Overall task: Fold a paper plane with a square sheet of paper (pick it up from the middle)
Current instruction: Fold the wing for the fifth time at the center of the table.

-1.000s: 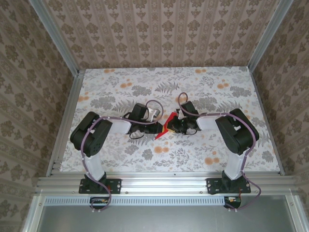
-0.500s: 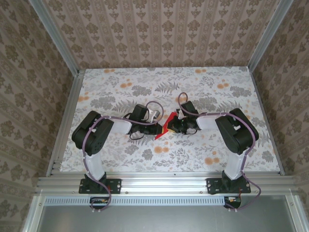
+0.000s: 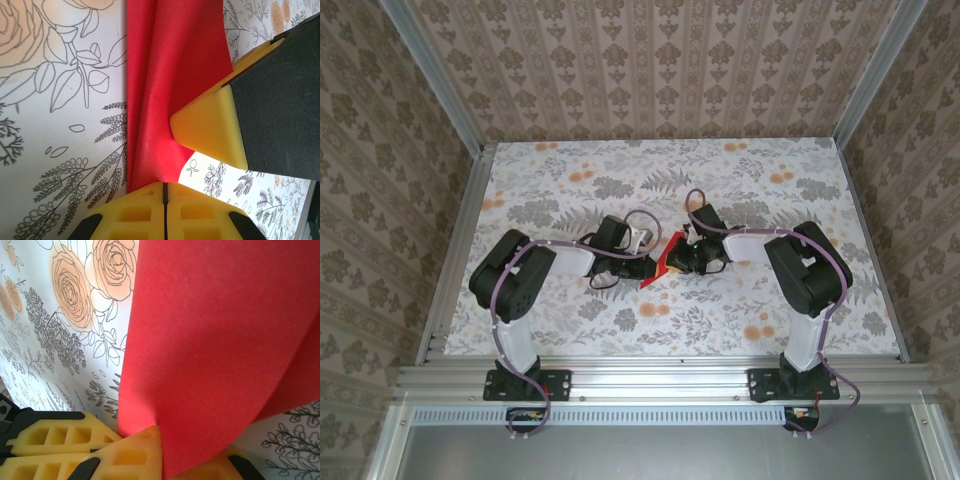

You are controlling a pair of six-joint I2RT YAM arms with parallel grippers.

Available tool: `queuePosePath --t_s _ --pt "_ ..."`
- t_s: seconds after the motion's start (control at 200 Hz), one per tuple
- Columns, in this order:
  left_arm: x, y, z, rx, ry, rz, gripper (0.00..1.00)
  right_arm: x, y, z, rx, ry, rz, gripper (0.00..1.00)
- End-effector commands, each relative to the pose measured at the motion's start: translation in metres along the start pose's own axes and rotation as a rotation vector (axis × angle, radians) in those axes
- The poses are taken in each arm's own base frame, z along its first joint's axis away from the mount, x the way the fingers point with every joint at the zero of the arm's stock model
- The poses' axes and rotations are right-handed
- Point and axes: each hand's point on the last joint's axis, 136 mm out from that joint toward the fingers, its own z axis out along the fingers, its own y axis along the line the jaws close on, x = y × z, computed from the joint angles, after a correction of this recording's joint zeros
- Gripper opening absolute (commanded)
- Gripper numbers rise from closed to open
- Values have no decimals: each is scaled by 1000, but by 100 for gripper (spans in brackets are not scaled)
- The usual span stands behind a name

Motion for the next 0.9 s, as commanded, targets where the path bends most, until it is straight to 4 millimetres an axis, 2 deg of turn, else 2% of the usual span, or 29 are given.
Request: queuePosePath --t_s 0.0,0.305,0.605,0.895 --pt "21 16 -1 -75 59 -24 7 20 -79 11 299 40 101 8" --pt "39 15 -10 -77 87 -28 7 25 -93 13 370 65 125 8" --pt "49 6 -13 -10 101 -48 9 26 -93 15 376 73 126 7" --pt "25 -18 -24 100 -26 -116 18 28 -93 17 370 79 129 7"
